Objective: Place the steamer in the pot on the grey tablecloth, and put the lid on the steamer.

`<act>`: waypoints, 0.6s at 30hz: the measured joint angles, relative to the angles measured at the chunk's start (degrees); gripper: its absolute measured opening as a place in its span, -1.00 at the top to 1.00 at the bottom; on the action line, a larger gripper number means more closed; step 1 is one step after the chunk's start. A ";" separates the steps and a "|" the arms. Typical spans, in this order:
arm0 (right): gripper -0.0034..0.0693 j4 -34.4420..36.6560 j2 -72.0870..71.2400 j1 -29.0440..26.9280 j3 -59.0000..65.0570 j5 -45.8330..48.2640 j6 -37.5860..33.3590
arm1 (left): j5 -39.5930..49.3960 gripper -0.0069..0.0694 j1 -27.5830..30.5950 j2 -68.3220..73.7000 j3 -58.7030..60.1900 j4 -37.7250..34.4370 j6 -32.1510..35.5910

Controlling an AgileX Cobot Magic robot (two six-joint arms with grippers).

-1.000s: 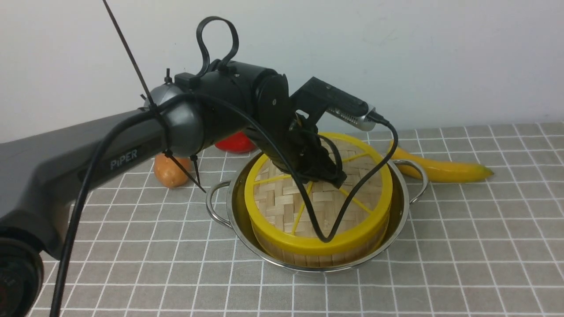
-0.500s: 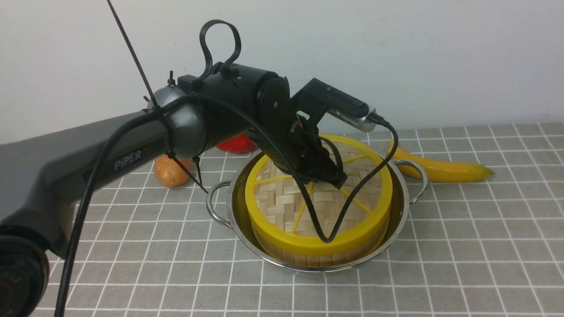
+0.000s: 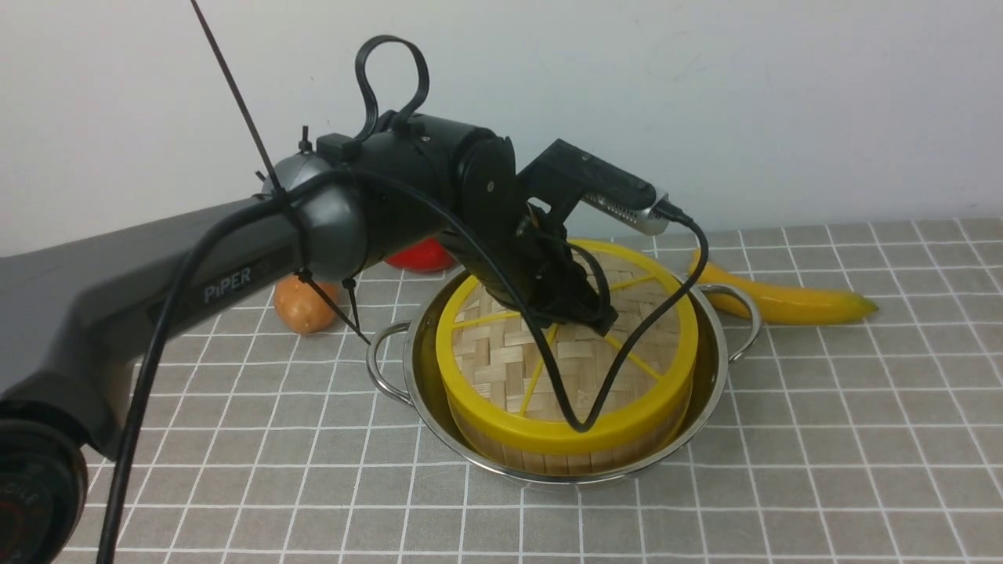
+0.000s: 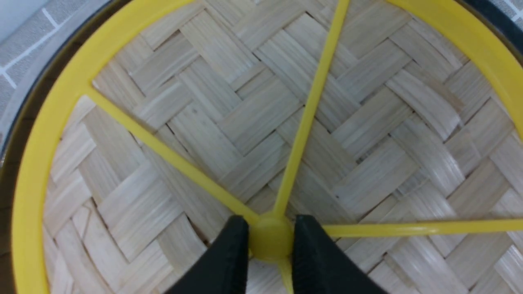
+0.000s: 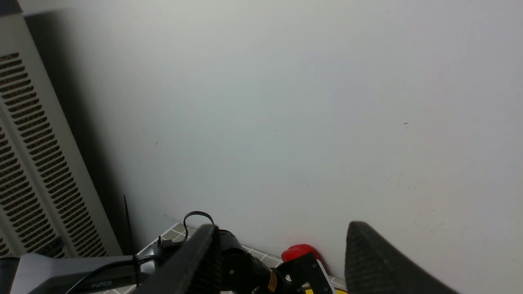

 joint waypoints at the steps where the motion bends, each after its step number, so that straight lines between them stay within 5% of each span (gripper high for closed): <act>1: -0.22 0.00 0.00 0.00 0.00 0.00 0.00 | -0.13 0.20 0.00 0.00 0.00 0.29 0.00; 10: -0.22 -0.12 0.00 0.00 0.40 0.00 -1.04 | 0.49 -0.50 0.14 -7.15 0.00 7.03 -0.61; 15: -0.22 -1.98 -0.65 0.00 4.44 -0.29 -6.00 | 4.57 -0.38 0.86 -16.16 0.00 10.82 -2.07; 18: -0.21 -4.69 -2.89 0.00 12.30 -0.42 -10.68 | 10.49 -0.01 1.88 -23.04 0.00 14.22 -2.66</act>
